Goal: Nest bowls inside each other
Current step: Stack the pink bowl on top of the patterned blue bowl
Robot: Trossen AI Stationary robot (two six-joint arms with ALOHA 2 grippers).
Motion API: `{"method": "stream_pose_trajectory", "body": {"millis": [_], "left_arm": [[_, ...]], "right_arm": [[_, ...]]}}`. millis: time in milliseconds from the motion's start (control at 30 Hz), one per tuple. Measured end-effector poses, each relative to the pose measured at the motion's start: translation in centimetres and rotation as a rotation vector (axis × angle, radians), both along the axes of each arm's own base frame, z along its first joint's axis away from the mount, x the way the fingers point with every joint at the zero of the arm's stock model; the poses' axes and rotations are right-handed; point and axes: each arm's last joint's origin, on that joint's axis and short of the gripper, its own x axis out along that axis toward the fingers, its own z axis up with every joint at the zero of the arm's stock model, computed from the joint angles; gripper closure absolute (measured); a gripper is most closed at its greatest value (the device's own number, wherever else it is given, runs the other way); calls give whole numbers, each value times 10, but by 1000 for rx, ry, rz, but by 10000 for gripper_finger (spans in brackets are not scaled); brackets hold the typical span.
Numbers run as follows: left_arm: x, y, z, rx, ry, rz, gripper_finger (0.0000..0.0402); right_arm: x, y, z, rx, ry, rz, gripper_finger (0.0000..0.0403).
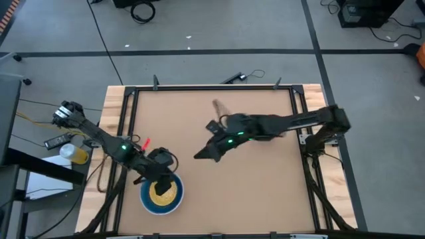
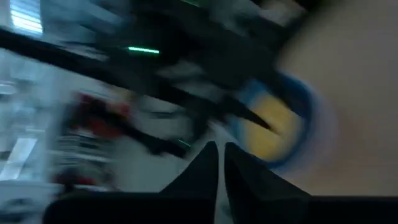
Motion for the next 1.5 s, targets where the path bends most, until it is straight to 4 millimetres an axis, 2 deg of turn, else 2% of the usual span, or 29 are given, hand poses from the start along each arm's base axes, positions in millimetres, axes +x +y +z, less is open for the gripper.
{"method": "stream_pose_trajectory", "body": {"millis": [133,233,433,600,667,700,800,933,1000,1100,1200,1300,1400,1500], "left_arm": [[-9,10,38,67,-182,-5,225],[-18,21,67,157,-357,-24,225],[-38,36,115,206,-730,-38,225],[-42,38,127,235,-831,-56,225],[-42,38,124,253,-808,-68,225],[-41,38,121,264,-786,-70,225],[-38,41,109,349,-668,-36,225],[-32,51,84,443,-436,-2,225],[-29,56,72,448,-315,37,225],[-25,62,59,454,-184,85,225],[-18,65,51,475,-112,99,225],[-8,68,43,495,-58,116,225],[2,73,35,481,-6,127,225],[11,80,27,454,46,141,225]], "right_arm": [[-26,9,59,-28,-367,5,330],[-44,15,84,-71,-530,35,305],[-55,26,100,-91,-680,99,284],[-56,27,99,-92,-667,105,282],[-55,22,92,-147,-593,98,282],[-56,18,85,-182,-502,76,282],[-63,-1,50,-337,-76,-117,283],[-92,-38,-5,-476,626,-400,283],[-111,-53,-15,-536,865,-483,283],[-135,-71,-26,-609,1110,-526,284],[-149,-92,-46,-595,1269,-517,284],[-162,-109,-72,-547,1334,-455,284],[-170,-120,-101,-462,1315,-403,284],[-183,-125,-116,-338,1251,-375,284]]}}
